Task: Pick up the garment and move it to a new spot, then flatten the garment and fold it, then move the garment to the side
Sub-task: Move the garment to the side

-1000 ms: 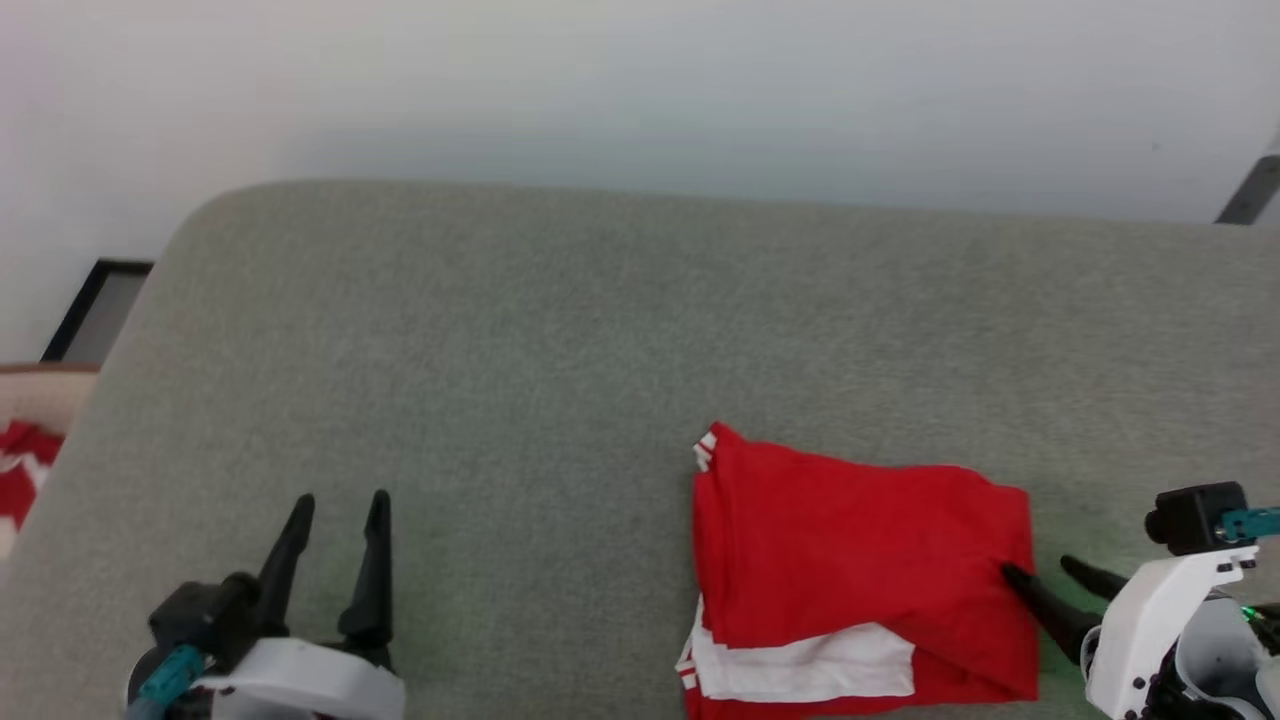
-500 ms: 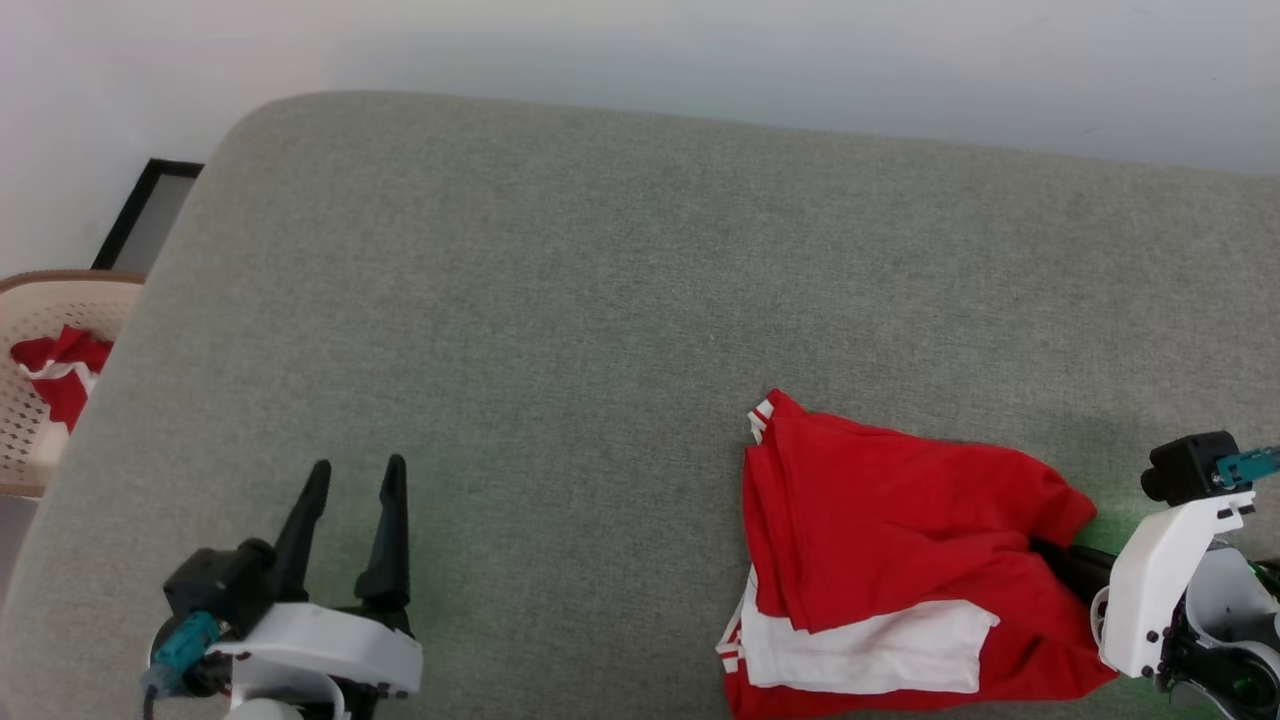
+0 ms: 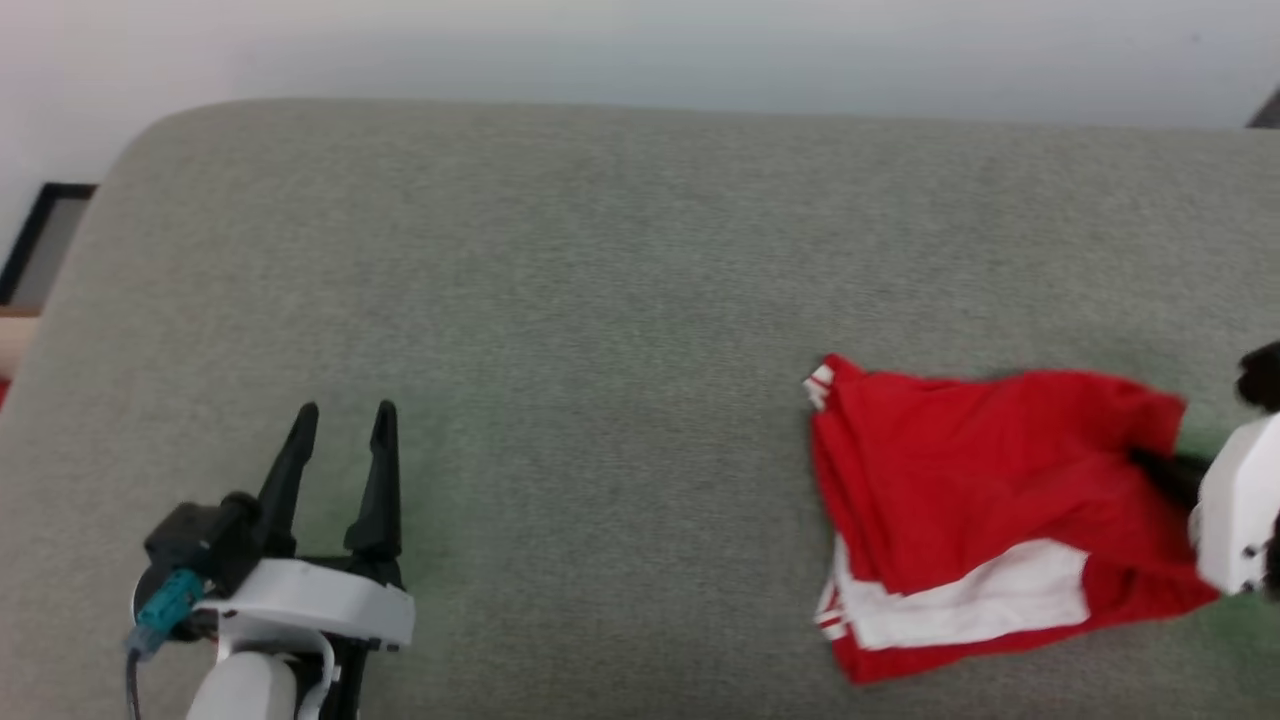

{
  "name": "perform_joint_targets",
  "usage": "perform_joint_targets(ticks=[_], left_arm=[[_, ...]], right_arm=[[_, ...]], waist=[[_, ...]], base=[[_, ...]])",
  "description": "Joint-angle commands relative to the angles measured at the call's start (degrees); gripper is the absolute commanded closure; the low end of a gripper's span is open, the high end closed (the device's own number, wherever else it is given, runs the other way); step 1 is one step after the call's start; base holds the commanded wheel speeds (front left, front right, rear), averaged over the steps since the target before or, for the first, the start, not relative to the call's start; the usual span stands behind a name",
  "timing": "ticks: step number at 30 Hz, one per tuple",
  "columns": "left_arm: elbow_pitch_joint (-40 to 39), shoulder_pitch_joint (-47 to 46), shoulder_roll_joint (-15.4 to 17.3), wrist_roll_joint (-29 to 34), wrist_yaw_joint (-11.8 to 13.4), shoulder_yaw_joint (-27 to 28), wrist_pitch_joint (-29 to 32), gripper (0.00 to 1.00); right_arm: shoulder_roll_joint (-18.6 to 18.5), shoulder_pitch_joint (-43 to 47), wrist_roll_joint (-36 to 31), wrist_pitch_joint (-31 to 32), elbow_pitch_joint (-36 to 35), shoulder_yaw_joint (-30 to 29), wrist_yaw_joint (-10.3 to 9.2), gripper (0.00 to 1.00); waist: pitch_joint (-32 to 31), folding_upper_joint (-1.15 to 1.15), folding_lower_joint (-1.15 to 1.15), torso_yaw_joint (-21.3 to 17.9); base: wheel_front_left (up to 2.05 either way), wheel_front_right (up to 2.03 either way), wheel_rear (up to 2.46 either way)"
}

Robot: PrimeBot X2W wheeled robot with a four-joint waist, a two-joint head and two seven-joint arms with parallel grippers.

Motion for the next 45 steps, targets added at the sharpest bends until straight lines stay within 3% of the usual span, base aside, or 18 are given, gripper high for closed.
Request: perform_joint_targets(ticks=[1,15,28,33,45], left_arm=[[-0.19,-1.16,0.11,0.61,-0.44,-0.28,0.00,0.00],[-0.14,-8.44,1.48,1.75,-1.22,-3.75,0.00,0.00],[0.02,-13.93,3.16,1.55,-1.31,-7.42,0.00,0.00],[0.37,-15.62,3.95,1.25,-1.32,-8.82,0.00,0.00],[1.18,-19.08,5.09,0.38,-1.32,-12.64,0.00,0.00]], right_arm=[[-1.59,-1.74,-0.94,0.11,-0.31,-0.50,-0.10,1.00],[-11.99,-13.96,-8.43,-4.55,0.71,3.40,-0.10,1.00],[-18.37,-25.46,-17.28,-16.81,12.46,8.99,-0.10,1.00],[-17.66,-28.84,-21.32,-20.09,18.08,9.42,-0.10,1.00],[-11.78,-30.71,-26.00,-25.18,29.72,7.86,-0.10,1.00]], waist=[[1.08,0.00,0.00,-2.87],[6.59,0.00,0.00,-11.67],[12.60,0.00,0.00,-14.16],[14.54,0.00,0.00,-14.76],[18.04,0.00,0.00,-14.27]], base=[[0.00,0.00,0.00],[0.00,0.00,0.00],[0.00,0.00,0.00],[0.00,0.00,0.00],[0.00,0.00,0.00]])
